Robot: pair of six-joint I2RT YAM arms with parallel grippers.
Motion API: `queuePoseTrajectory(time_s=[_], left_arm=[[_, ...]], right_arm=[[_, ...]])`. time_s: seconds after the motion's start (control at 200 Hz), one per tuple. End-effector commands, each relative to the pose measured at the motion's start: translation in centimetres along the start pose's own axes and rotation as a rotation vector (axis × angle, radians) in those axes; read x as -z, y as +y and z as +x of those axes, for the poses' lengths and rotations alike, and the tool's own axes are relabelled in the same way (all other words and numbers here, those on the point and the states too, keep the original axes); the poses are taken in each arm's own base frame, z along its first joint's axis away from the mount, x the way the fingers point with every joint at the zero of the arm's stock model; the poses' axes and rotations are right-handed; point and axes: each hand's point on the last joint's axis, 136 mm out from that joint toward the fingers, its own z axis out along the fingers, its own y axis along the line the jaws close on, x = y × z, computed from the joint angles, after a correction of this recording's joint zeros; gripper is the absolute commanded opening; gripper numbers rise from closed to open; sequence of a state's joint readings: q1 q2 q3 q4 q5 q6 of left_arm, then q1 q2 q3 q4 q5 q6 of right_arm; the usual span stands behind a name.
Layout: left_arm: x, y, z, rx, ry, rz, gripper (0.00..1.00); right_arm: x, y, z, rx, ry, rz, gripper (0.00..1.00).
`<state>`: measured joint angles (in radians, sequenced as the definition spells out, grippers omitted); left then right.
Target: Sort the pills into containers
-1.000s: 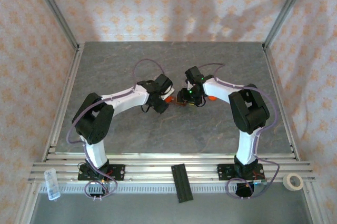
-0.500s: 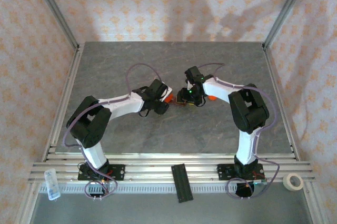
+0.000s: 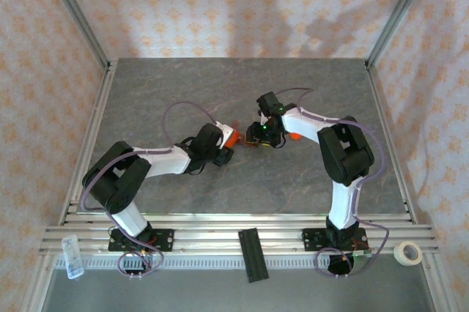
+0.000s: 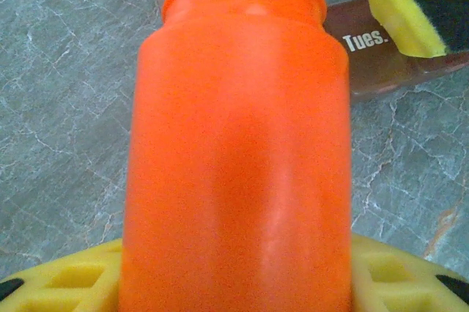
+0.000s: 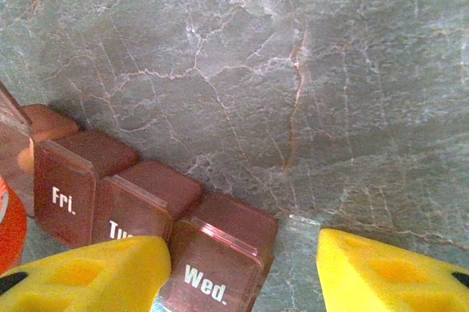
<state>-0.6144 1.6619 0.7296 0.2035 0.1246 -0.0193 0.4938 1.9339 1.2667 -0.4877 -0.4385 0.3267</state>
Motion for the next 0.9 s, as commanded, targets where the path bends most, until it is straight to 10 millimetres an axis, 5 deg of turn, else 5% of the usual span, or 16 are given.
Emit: queuePoseTrajectory(time_s=[0.0,0.531,0.896], left_arm=[[1.2,-0.3,-4.6,0.05,-0.219,0.026,0.0],[3.9,-0.2,-9.0,0.079,-0.454,0.045,0.0],[7.0,1.0,-11.8,0.07,-0.597,0.02,0.0]], right_arm=[[-3.4,-4.7,2.8,-0.043,0.097,0.179,0.58],[-0.6,-3.5,0.0,-0.023,0.018,0.203,0.65],[4.1,-2.9,-3.2,-0.05,-0.077,0.221,0.68]])
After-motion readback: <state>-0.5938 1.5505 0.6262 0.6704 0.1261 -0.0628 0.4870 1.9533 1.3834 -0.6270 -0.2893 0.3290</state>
